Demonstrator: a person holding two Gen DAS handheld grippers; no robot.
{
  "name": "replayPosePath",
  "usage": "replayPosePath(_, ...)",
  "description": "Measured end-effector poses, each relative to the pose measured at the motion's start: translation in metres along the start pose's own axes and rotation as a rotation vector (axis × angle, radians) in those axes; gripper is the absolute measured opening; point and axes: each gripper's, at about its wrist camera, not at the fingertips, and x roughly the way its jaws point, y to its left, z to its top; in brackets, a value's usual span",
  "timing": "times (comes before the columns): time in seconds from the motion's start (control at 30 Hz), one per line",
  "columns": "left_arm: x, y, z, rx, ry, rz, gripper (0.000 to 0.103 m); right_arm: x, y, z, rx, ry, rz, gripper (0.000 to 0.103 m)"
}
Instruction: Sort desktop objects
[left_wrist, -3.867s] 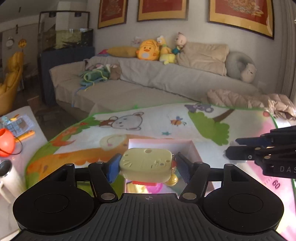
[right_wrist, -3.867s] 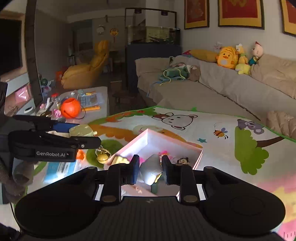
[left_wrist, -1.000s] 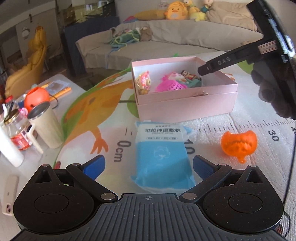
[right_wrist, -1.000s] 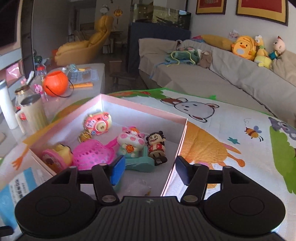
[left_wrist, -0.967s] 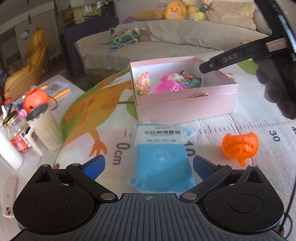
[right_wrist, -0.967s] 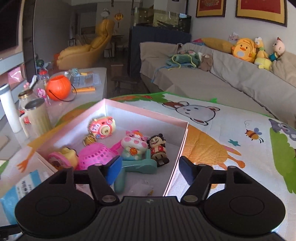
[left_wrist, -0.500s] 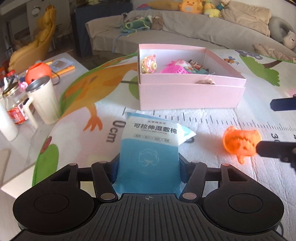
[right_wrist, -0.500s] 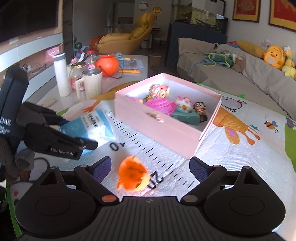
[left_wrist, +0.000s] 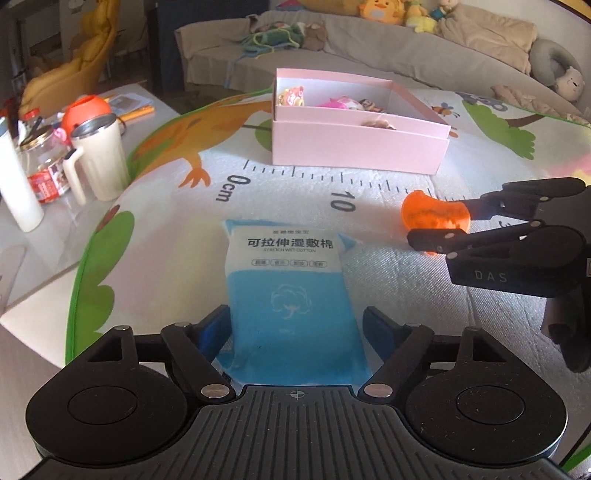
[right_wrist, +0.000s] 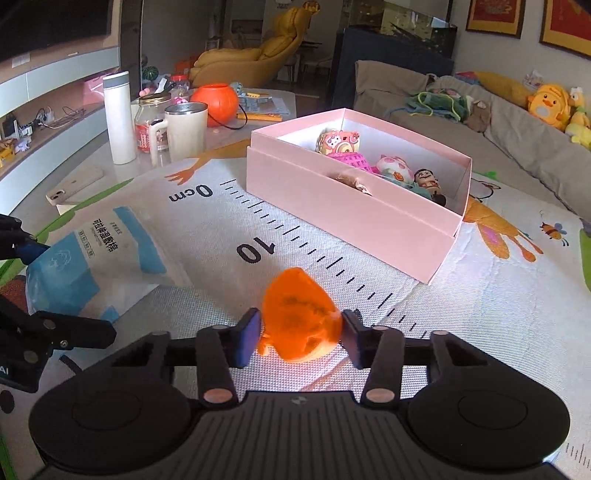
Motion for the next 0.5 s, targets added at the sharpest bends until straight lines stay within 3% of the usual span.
replayPosePath(0.17,0.003,-0.003,0.005,0.012,-0.007,0.019,0.083,-0.023,0.002,-0.007,0.007,0.019,0.017,0.046)
replayPosePath(0.27,0.003,-0.004,0.006,0.022,-0.014,0.036,0.074,-0.041,0.005,-0.009,0.005,0.025,0.041,0.046)
replayPosePath(0.33,-0.001,-0.005,0.005,0.031,-0.02,0.037,0.06,-0.054,0.008,-0.01,-0.001,0.022,0.047,0.046)
replayPosePath(0.5,-0.021,-0.011,0.005,0.054,-0.06,0.016,0.057,-0.088,0.007,-0.009,0.012,-0.001,0.069,0.046)
